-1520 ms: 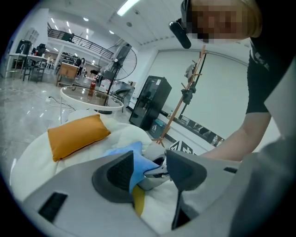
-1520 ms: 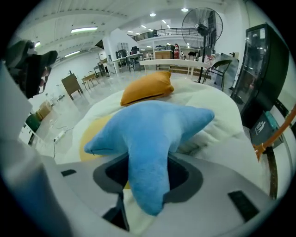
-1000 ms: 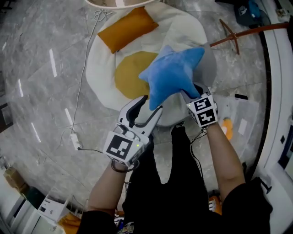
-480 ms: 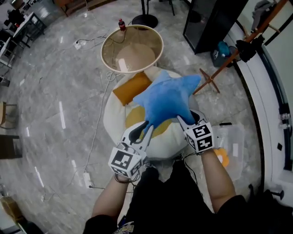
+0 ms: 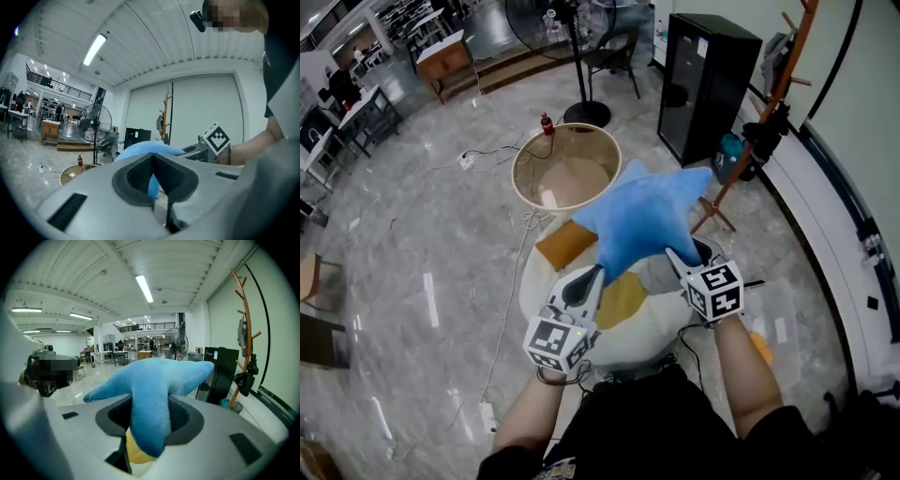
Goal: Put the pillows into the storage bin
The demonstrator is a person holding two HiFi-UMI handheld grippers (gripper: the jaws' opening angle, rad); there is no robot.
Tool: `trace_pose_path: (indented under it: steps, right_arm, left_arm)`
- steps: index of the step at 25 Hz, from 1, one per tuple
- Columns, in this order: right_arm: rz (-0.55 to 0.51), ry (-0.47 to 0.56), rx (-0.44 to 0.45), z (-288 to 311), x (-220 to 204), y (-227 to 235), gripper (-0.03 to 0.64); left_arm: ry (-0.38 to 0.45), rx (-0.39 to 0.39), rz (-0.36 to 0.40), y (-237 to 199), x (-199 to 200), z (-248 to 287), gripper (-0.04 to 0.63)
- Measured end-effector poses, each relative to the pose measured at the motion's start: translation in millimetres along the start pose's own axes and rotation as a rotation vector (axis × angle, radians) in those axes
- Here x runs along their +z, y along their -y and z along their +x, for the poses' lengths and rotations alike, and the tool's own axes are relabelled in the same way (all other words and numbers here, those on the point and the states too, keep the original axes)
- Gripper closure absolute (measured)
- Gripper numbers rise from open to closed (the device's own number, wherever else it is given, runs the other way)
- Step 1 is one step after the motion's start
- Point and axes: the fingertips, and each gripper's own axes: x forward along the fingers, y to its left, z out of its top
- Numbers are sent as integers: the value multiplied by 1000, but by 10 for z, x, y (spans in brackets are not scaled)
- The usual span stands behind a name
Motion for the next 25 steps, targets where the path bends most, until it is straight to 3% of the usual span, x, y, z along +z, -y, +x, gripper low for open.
trace_pose_path:
  steps: [5, 12, 18, 25]
  right_arm:
    - [40, -17, -86, -267, -197, 6, 437]
    - [191, -97, -285, -1033, -992, 328, 437]
    - [302, -139, -441, -1978, -1740, 766, 437]
    - [431, -143, -587, -3433, -2626, 1240, 436]
  left_arm:
    - [-16, -92, -13, 129, -80, -32, 589]
    - [-101, -340, -22, 823, -412, 333, 589]
    - [-152, -508, -31, 1808, -643, 585, 589]
    - [-222, -683, -14, 3413, -910, 830, 589]
